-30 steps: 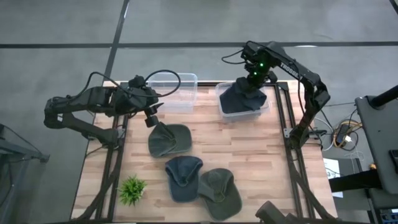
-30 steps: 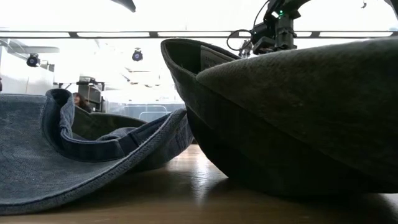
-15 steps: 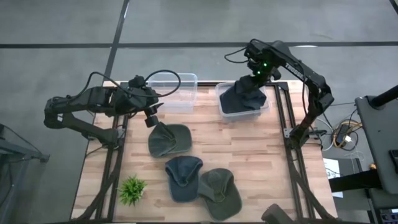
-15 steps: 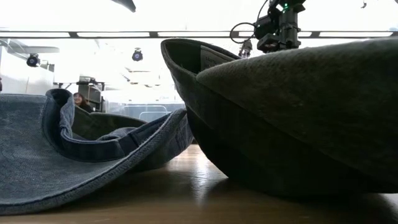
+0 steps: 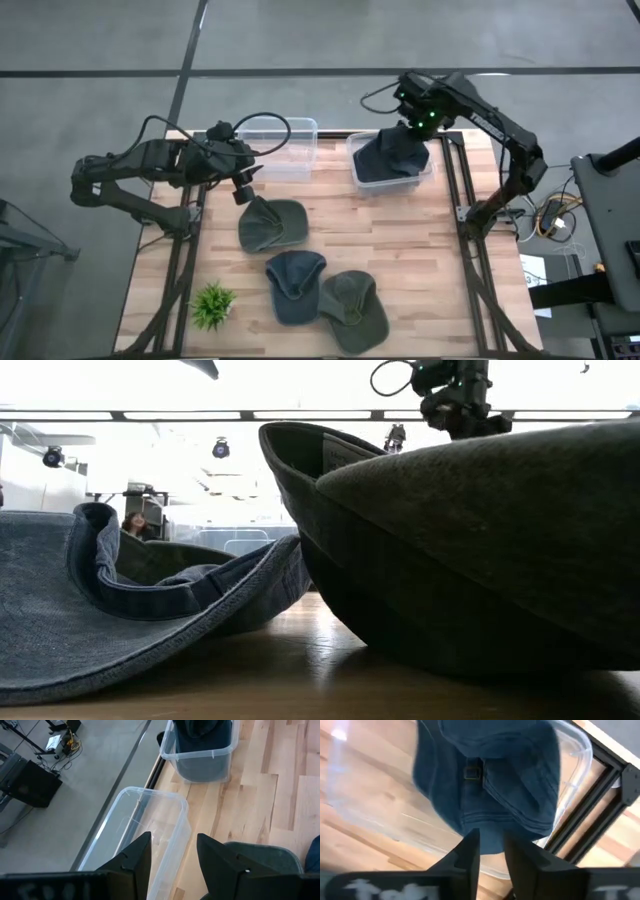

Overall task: Pick & Place hat
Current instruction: Put the top blue cap into the right transparent bin, then put the blue cap into the right transparent bin

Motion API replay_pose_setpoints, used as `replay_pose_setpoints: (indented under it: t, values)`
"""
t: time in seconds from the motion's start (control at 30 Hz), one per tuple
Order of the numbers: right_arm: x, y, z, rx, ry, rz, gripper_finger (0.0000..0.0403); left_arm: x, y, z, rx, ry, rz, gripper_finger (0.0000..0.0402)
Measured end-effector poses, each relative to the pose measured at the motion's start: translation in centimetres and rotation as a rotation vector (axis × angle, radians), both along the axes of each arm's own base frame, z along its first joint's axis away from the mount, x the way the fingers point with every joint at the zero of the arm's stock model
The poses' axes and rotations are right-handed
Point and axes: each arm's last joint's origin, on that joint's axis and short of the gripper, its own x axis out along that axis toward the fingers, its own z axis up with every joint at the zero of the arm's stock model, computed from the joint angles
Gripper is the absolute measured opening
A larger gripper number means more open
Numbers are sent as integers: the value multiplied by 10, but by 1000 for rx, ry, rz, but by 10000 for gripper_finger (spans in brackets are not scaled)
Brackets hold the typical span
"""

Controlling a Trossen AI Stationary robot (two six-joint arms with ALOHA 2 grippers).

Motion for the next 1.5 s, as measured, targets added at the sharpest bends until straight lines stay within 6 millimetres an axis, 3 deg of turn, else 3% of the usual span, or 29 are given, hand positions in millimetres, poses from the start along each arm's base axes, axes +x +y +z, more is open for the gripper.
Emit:
replay_pose_setpoints:
  t: [0.37,0.73,0.93,1.27,1.5]
  values:
    - [17,-13,-74,175,230,37,34,0,0,0,0,-3,0,151]
    - [24,-20,-107,220,311,74,34,0,0,0,0,-4,0,151]
    - [37,-23,-122,257,264,87,34,0,0,0,-1,-4,1,151]
    - [40,-16,-121,332,228,90,34,0,0,0,-1,-4,1,151]
    - [25,1,-67,178,115,71,34,0,0,0,-2,-4,1,151]
